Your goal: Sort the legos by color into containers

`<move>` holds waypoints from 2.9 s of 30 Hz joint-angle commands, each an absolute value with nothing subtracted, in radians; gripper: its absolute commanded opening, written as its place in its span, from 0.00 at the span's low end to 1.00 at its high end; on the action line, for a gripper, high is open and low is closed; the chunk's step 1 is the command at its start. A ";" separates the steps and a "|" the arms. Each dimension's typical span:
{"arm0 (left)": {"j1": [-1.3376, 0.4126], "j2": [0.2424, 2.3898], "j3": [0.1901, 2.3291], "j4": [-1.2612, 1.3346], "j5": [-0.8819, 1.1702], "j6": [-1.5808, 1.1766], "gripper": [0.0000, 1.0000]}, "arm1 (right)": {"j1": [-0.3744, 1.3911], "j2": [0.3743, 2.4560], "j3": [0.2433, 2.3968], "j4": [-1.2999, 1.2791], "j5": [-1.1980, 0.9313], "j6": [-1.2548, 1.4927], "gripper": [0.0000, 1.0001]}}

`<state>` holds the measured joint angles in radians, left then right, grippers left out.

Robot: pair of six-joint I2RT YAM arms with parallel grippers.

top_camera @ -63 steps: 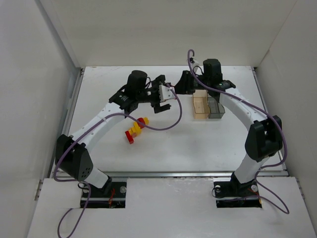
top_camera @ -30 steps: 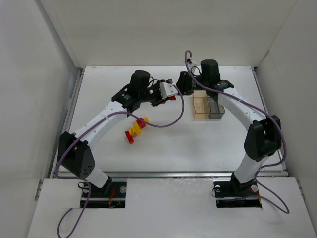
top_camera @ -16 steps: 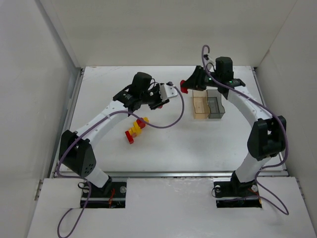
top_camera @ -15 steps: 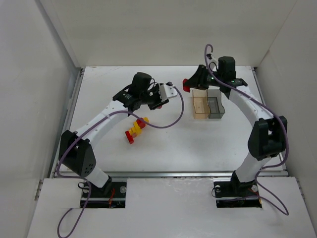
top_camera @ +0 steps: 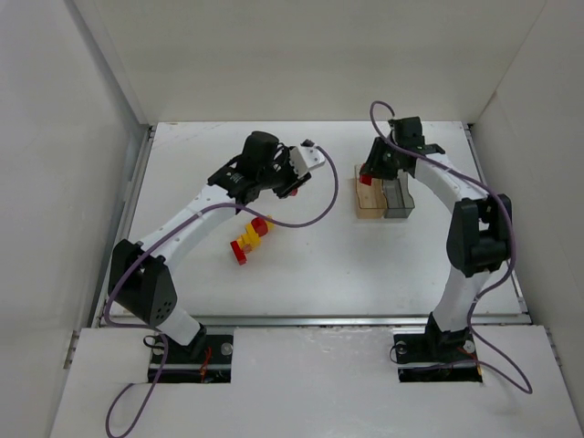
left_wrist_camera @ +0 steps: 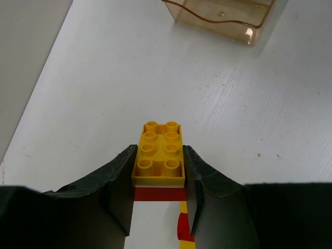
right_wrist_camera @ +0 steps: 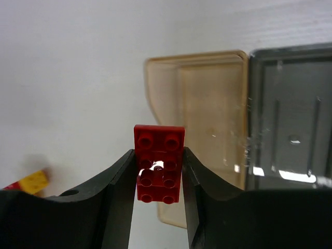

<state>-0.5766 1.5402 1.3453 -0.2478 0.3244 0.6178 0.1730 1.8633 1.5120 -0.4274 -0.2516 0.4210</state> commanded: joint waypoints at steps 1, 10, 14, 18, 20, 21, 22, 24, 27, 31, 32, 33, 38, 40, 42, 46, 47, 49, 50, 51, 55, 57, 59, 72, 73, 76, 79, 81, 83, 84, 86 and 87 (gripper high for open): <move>-0.569 1.522 1.350 -0.163 0.272 0.500 0.00 | 0.195 1.862 1.546 -0.517 -0.078 0.362 0.00; -0.569 1.522 1.361 -0.135 0.271 0.388 0.00 | 0.204 1.871 1.503 -0.538 -0.037 0.350 0.57; -0.560 1.522 1.370 -0.135 0.281 0.339 0.00 | 0.224 1.832 1.503 -0.520 -0.057 0.327 0.76; -0.560 1.522 1.388 -0.126 0.281 0.253 0.00 | 0.233 1.766 1.503 -0.476 -0.080 0.298 0.83; -0.535 1.522 1.388 -0.088 0.281 0.160 0.00 | 0.233 1.723 1.467 -0.437 -0.142 0.288 0.83; -0.526 1.522 1.388 -0.074 0.281 0.123 0.00 | 0.233 1.663 1.447 -0.366 -0.178 0.279 0.83; -0.517 1.531 1.399 -0.061 0.281 0.088 0.00 | 0.233 1.628 1.422 -0.316 -0.269 0.279 0.83; -0.503 1.531 1.410 -0.022 0.281 -0.001 0.00 | 0.244 1.525 1.329 -0.205 -0.352 0.279 0.84; -0.494 1.531 1.422 0.029 0.255 -0.083 0.00 | 0.339 1.486 1.322 -0.109 -0.405 0.268 0.84; -0.494 1.552 1.434 0.086 0.204 -0.185 0.00 | 0.414 1.486 1.367 -0.062 -0.439 0.334 0.84; -0.494 1.552 1.443 0.095 0.187 -0.186 0.00 | 0.425 1.497 1.367 -0.022 -0.451 0.359 0.84; -0.494 1.552 1.443 0.104 0.175 -0.195 0.00 | 0.425 1.497 1.367 -0.005 -0.460 0.382 0.84; -0.503 1.552 1.453 0.158 0.155 -0.195 0.00 | 0.436 1.545 1.376 0.115 -0.486 0.511 0.84; -0.503 1.552 1.453 0.158 0.146 -0.195 0.00 | 0.459 1.563 1.387 0.133 -0.495 0.523 0.84; -0.512 1.552 1.453 0.167 0.146 -0.204 0.00 | 0.459 1.574 1.396 0.146 -0.486 0.532 0.84; -0.512 1.552 1.453 0.167 0.155 -0.213 0.00 | 0.469 1.597 1.405 0.146 -0.474 0.543 0.83; -0.512 1.552 1.453 0.176 0.155 -0.213 0.00 | 0.469 1.608 1.405 0.146 -0.474 0.543 0.83; -0.512 1.552 1.453 0.176 0.166 -0.204 0.00 | 0.479 1.618 1.414 0.159 -0.474 0.543 0.82; -0.521 1.552 1.453 0.176 0.166 -0.204 0.00 | 0.479 1.618 1.414 0.160 -0.483 0.554 0.80; -0.522 1.552 1.453 0.176 0.166 -0.204 0.00 | 0.479 1.618 1.426 0.175 -0.483 0.554 0.79; -0.522 1.552 1.453 0.176 0.166 -0.204 0.00 | 0.489 1.638 1.437 0.186 -0.483 0.554 0.72; -0.522 1.552 1.453 0.176 0.175 -0.213 0.00 | 0.489 1.647 1.447 0.186 -0.483 0.563 0.69; -0.522 1.552 1.453 0.176 0.187 -0.213 0.00 | 0.489 1.669 1.457 0.186 -0.472 0.572 0.65; -0.531 1.552 1.434 0.158 0.221 -0.244 0.00 | 0.489 1.678 1.457 0.267 -0.465 0.601 0.64; -0.531 1.552 1.434 0.158 0.209 -0.244 0.00 | 0.489 1.665 1.445 0.282 -0.465 0.601 0.65; -0.531 1.552 1.434 0.158 0.199 -0.244 0.00 | 0.489 1.637 1.401 0.321 -0.465 0.601 0.69; -0.531 1.552 1.434 0.158 0.189 -0.244 0.00 | 0.489 1.599 1.365 0.344 -0.437 0.601 0.70; -0.531 1.552 1.434 0.158 0.189 -0.244 0.00 | 0.489 1.586 1.355 0.370 -0.425 0.611 0.70; -0.531 1.552 1.434 0.149 0.199 -0.253 0.00 | 0.489 1.575 1.345 0.370 -0.413 0.611 0.67; -0.531 1.552 1.434 0.149 0.212 -0.253 0.00 | 0.489 1.575 1.345 0.370 -0.413 0.611 0.63; -0.531 1.552 1.434 0.138 0.235 -0.253 0.00 | 0.489 1.566 1.336 0.380 -0.403 0.611 0.44; -0.531 1.552 1.434 0.138 0.245 -0.253 0.00 | 0.489 1.566 1.327 0.396 -0.393 0.624 0.38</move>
<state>-0.5152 1.5631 1.4040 0.1555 0.1757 -0.2398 0.4782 1.6257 1.3277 0.2317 -0.4168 0.5949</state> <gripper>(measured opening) 0.330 0.421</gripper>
